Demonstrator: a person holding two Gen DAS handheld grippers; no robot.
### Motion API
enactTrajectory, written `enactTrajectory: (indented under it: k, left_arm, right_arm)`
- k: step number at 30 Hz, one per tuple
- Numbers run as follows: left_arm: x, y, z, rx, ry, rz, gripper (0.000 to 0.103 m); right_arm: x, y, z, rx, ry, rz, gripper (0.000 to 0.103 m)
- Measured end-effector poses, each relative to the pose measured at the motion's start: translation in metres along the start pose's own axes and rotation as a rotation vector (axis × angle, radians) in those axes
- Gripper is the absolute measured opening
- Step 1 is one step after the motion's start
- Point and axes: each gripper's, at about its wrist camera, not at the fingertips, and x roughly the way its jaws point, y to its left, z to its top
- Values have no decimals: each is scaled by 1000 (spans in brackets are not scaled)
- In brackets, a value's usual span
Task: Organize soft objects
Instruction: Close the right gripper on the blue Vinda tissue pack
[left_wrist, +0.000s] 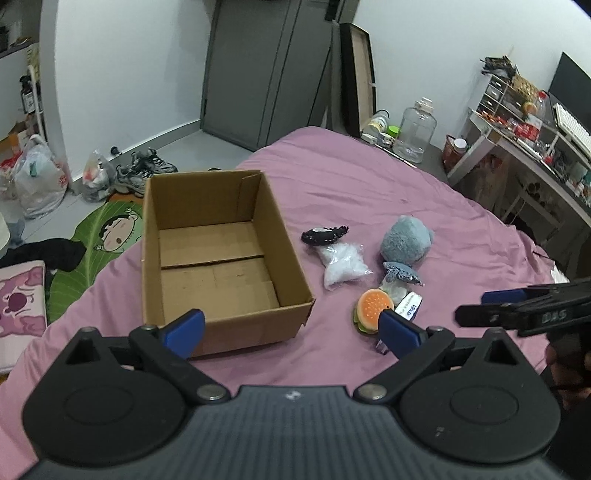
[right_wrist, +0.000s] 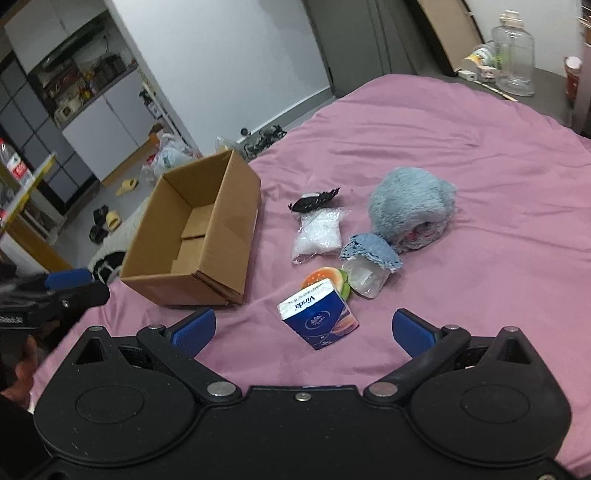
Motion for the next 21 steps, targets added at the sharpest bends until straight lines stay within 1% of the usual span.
enactTrajectory:
  k: [2, 3, 4, 6, 9, 12, 14, 17, 21]
  left_arm:
    - [6, -2, 0, 3, 5, -5, 98]
    - [10, -3, 1, 2, 11, -10, 96]
    - [14, -4, 0, 0, 20, -16, 93]
    - [22, -5, 0, -1, 41, -26, 90]
    - [33, -6, -2, 1, 66, -45, 87]
    - [43, -6, -2, 3, 100, -67, 79]
    - [48, -8, -2, 19, 116, -69, 77]
    - [55, -13, -3, 72, 133, -70, 76]
    - [66, -18, -1, 116, 148, -73, 73]
  right_arm:
    - [10, 4, -2, -32, 9, -4, 101]
    - [13, 5, -3, -45, 10, 3, 99]
    - [17, 7, -4, -61, 12, 9, 98]
    - [25, 9, -6, -82, 18, 2, 96]
    - [35, 11, -7, -107, 30, -6, 95]
    - [48, 12, -8, -131, 43, -22, 95]
    - [56, 13, -9, -149, 48, -30, 95]
    - [68, 13, -10, -164, 45, -24, 95]
    - [83, 15, -12, -208, 28, -39, 91]
